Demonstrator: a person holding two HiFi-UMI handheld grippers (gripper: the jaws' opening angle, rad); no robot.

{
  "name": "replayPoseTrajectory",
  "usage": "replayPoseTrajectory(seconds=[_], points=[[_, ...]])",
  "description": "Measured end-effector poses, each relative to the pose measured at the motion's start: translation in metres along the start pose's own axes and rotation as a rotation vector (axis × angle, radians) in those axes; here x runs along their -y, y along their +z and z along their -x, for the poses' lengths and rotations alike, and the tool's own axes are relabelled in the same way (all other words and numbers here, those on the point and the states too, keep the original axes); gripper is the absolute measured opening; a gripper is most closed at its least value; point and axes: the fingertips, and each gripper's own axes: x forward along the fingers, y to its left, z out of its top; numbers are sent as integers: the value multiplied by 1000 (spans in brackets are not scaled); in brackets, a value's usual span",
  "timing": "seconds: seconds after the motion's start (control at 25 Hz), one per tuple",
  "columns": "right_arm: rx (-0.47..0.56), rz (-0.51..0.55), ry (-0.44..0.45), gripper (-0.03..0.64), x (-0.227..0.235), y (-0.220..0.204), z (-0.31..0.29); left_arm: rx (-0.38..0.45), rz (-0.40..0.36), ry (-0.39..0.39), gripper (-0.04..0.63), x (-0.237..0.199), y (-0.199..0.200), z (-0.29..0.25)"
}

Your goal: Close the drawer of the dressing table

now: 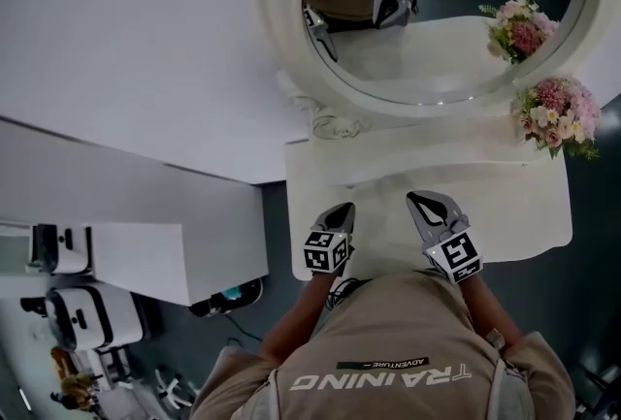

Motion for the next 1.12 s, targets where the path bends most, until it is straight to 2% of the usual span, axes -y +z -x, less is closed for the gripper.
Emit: replayPoseTrajectory(seconds=[0.2,0.28,0.48,0.72,1.12], points=[[29,-13,12,2,-18,13,5,110,-59,-18,18,14,33,33],[55,-29,7,2,-22,24,9,146,-64,-18,18,17,42,45],[109,5,-5,2,-26,45,21,256,-52,-20,18,26,74,72],[156,38,-17,2,-29,67,33,367,-97,-52,18,40,110,108],[216,74,7,2,-44,97,33,480,-139,-22,18,43,147,165]])
